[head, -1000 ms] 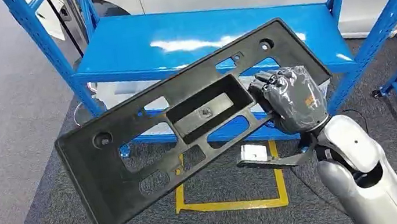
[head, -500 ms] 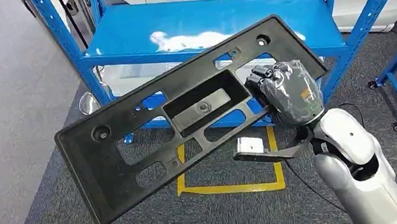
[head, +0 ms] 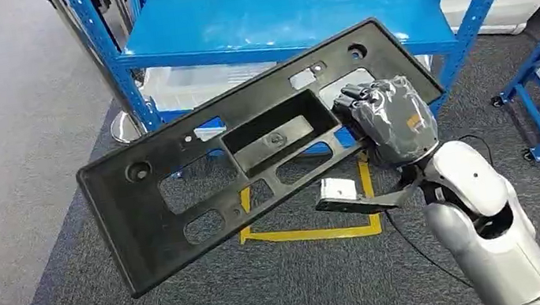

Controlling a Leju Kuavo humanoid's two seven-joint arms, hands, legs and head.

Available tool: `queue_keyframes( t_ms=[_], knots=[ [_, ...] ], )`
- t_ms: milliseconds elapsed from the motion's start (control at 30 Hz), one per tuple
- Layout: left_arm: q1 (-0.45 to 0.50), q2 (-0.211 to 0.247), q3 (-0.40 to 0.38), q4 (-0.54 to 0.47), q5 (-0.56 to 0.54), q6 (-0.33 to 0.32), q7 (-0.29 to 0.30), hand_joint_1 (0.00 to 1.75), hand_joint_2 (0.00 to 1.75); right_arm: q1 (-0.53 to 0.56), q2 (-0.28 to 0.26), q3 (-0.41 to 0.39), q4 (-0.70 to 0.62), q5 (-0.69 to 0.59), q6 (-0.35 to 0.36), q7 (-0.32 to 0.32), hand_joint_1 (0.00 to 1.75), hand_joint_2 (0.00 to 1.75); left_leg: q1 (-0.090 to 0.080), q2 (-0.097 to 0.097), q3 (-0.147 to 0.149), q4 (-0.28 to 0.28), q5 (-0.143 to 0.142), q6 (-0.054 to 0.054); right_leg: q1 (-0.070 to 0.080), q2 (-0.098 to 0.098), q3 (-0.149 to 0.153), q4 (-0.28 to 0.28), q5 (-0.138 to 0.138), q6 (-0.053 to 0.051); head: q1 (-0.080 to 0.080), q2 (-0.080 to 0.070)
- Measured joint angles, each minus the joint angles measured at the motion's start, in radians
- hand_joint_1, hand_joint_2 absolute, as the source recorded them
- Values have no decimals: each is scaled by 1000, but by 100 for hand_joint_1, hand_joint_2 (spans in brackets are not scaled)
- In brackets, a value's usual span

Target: Take the parts from the cabinet and place them on the table.

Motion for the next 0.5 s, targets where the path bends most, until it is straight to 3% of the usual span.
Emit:
queue_keyframes(
  t_ms=[33,67,100,167,200,233,267,300,333,367,400,433,500],
  knots=[
    [1,4,0,2,-3,0,0,0,175,-2,2,0,3,-2,4,1,175,175,-3,-4,-7,0,7,-6,-13,-3,-13,-9,18,-11,2,0],
    [1,6,0,2,-6,-1,0,0,175,-7,5,1,6,-4,7,1,175,175,1,-7,-21,18,-36,-12,-13,-8,-25,-8,32,-19,0,0],
    [2,6,0,2,-8,-5,2,0,175,-9,8,1,8,-6,8,1,175,175,2,-7,-36,62,-105,-17,-13,-8,-43,-8,45,-30,-3,0],
    [-1,7,0,2,-11,-8,2,0,175,-15,13,1,10,-8,11,3,175,175,7,-7,-63,208,-226,-27,-10,-9,-77,-6,73,-31,-4,0],
    [-5,10,0,2,-15,-9,2,0,175,-19,14,1,13,-9,14,4,175,175,8,-7,-72,274,-245,-31,-9,-9,-92,-4,86,-31,-5,0],
    [-7,10,1,2,-17,-10,3,0,175,-20,15,1,16,-10,16,5,175,175,9,-7,-68,313,-229,-33,-9,-10,-112,0,98,-29,-4,0],
    [-9,12,1,2,-17,-11,3,0,175,-20,16,1,18,-10,18,6,175,175,9,-7,-43,308,-191,-33,-9,-11,-131,6,108,-28,-5,0],
    [-9,14,1,2,-17,-11,3,0,175,-21,16,1,19,-10,19,7,175,175,9,-7,-1,264,-153,-32,-9,-12,-149,12,117,-26,-5,0],
    [-9,15,1,2,-18,-13,4,0,175,-24,16,1,21,-10,20,7,175,175,9,-7,62,185,-128,-28,-9,-11,-166,19,125,-23,-5,0],
    [-10,18,2,2,-18,-14,4,0,175,-28,16,1,22,-10,20,7,175,175,9,-9,131,93,-136,-23,-9,-10,-176,26,133,-20,-5,0],
    [-13,21,2,2,-18,-16,5,0,175,-32,18,1,22,-10,21,7,175,175,3,-10,194,-4,-179,-17,-4,-9,-186,30,139,-14,-5,0],
    [-15,22,2,2,-19,-17,4,0,175,-35,19,2,22,-10,21,7,175,175,2,-11,203,-31,-186,-12,-6,-11,-187,30,149,-9,-3,0],
    [-13,24,2,2,-20,-17,5,0,175,-39,22,1,25,-11,21,8,175,175,-4,-11,186,-28,-170,-3,-10,-11,-187,18,173,3,-6,0]
  ],
)
